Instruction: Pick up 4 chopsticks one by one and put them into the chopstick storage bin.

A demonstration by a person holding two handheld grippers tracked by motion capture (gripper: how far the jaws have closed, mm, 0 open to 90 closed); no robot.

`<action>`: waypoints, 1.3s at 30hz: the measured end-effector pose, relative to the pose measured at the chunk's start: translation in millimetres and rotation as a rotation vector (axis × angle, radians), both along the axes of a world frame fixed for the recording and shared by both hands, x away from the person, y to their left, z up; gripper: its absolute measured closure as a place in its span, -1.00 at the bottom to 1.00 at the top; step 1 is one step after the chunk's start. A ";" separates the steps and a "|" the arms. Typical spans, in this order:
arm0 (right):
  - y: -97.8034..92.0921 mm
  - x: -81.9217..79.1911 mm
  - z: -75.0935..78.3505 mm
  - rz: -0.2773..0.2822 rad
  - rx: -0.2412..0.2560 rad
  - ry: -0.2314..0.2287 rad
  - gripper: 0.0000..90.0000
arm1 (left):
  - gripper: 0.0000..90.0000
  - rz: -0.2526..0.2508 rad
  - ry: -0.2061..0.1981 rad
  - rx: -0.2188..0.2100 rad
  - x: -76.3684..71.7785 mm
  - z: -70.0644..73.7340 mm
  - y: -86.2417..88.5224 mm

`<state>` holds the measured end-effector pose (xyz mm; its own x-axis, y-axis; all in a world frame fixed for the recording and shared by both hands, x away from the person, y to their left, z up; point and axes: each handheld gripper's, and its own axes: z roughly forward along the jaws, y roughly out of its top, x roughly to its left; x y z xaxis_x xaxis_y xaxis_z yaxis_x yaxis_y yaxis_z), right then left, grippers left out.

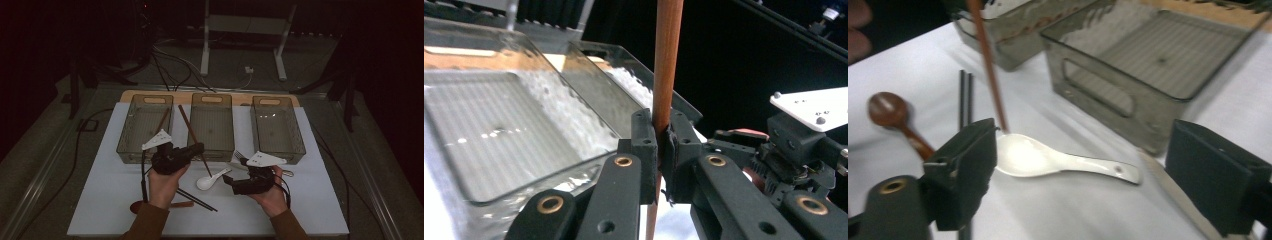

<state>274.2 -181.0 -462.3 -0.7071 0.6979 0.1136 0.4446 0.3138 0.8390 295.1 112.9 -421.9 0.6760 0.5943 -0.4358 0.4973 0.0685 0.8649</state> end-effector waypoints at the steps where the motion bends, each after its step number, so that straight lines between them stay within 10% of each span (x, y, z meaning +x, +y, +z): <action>1: -2.1 0.3 0.3 -0.006 0.001 -0.002 -0.83 | 0.92 0.010 -0.002 0.001 0.1 1.8 4.0; 22: -64.0 -0.2 2.5 -0.082 -0.001 -0.038 -0.97 | 0.92 0.177 -0.001 0.082 7.3 20.5 83.9; 39: -85.8 -0.5 -4.4 -0.088 0.041 -0.062 -0.96 | 0.92 0.260 0.124 0.194 30.5 14.7 119.5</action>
